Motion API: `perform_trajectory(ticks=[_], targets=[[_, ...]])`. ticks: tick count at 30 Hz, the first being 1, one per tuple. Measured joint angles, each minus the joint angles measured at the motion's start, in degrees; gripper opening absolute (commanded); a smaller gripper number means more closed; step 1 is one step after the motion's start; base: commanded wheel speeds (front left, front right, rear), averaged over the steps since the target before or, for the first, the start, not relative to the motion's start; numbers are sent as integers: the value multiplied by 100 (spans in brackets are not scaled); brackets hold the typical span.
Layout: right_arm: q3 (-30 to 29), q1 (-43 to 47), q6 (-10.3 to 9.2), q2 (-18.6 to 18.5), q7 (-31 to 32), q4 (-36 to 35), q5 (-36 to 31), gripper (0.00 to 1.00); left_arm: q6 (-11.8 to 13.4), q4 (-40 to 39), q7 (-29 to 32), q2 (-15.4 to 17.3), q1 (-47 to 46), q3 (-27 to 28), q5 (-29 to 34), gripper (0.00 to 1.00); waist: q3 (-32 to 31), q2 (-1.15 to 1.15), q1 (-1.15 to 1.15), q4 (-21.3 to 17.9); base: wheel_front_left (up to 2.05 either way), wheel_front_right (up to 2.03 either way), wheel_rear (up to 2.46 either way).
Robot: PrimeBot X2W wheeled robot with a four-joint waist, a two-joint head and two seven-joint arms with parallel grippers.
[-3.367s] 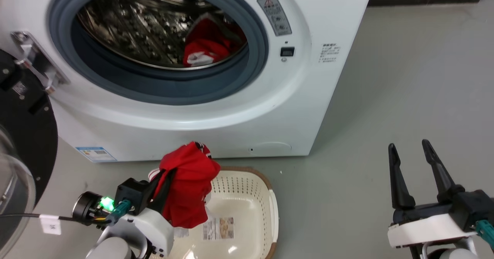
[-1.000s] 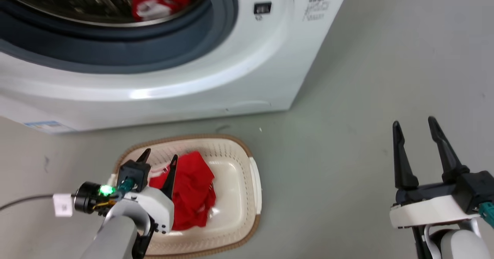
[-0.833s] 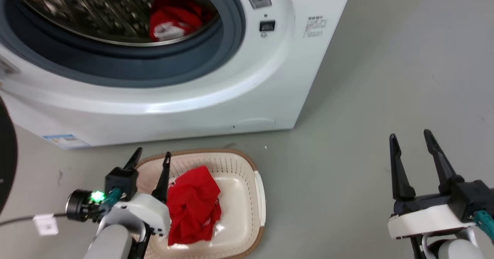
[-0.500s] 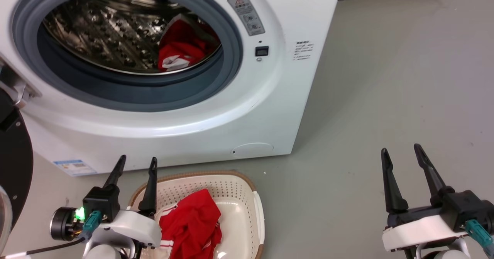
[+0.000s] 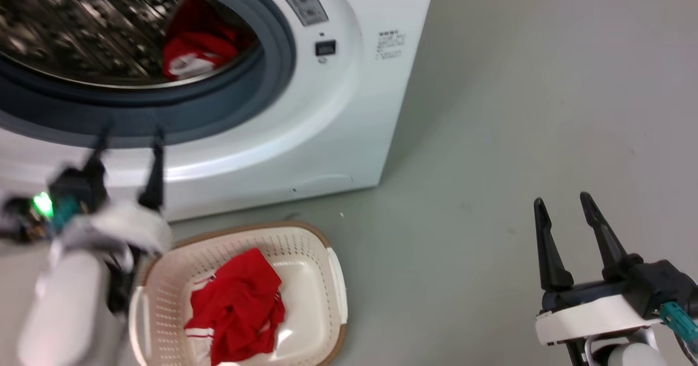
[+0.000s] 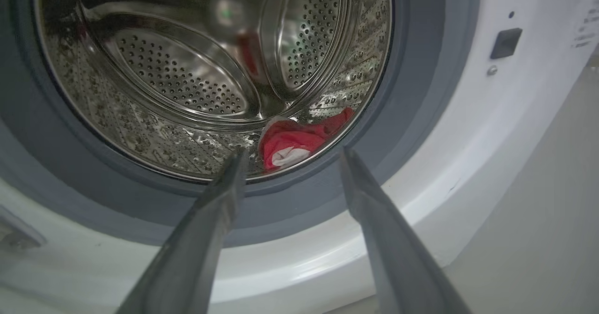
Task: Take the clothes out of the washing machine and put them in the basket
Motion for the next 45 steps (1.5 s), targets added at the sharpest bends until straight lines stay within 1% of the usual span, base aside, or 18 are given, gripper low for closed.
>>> perform_trajectory(ticks=[4, 7, 12, 15, 17, 18, 22, 25, 28, 34, 42, 43, 44, 45], targets=[[69, -131, 0, 0, 0, -65, 120, 100, -97, 264, 706, 398, -952, -19, 11, 100, 397, 0, 0, -184, 0, 0, 0], [64, -243, -1, -3, 0, -138, 264, 100, -191, 517, 1270, 782, -1742, -235, -2, 100, 740, 0, 1, -323, 0, 0, 0], [185, -419, 0, -2, 0, -222, 479, 100, -243, 1106, 2198, 1244, -3099, -553, -302, 100, 1355, 0, 1, -558, 0, 0, 0], [301, -469, -1, -2, 0, -269, 616, 100, -243, 1459, 2663, 1536, -3952, -855, -550, 100, 1718, 0, 1, -714, 0, 0, 0], [410, -526, -1, -5, 0, -296, 687, 100, -249, 1726, 2954, 1670, -4450, -960, -737, 100, 1945, 0, 1, -828, 0, 0, 0], [476, -549, 0, -5, 0, -314, 713, 100, -249, 1874, 3060, 1700, -4681, -876, -891, 100, 2048, 0, 1, -892, 0, 0, 0], [757, -602, 0, -4, 0, -365, 824, 100, -248, 2383, 3559, 2008, -5368, -925, -976, 100, 2364, 0, 1, -1234, 0, 0, 0], [862, -624, 0, -5, 0, -438, 943, 100, -207, 2714, 3912, 2042, -5963, -861, -1038, 100, 2606, 0, 2, -1453, 0, 0, 0], [937, -616, 0, -4, 0, -510, 998, 100, -185, 3069, 4376, 2048, -6296, -983, -989, 100, 2817, 0, 1, -1643, 0, 0, 0], [968, -430, 0, -3, 0, -638, 1020, 100, -172, 3567, 4960, 2007, -6618, -1303, -822, 100, 3090, 0, 1, -1770, 0, 0, 0], [956, -377, 0, -2, 0, -762, 1045, 100, -199, 3949, 5119, 1965, -6988, -1529, -756, 100, 3248, 0, 1, -1731, 0, 0, 0], [926, -377, 0, 0, 0, -772, 1061, 100, -199, 4022, 5220, 1944, -7029, -1537, -806, 82, 3266, 0, 1, -1722, 0, 0, 0], [877, -377, 0, 0, 0, -773, 1076, 100, -201, 4063, 5298, 1924, -7062, -1545, -854, 0, 3280, 0, 1, -1711, 0, 0, 0], [848, -377, 0, -3, 0, -779, 1102, 100, -212, 4085, 5320, 1911, -7095, -1562, -894, 0, 3293, 0, 0, -1701, 0, 0, 0]])
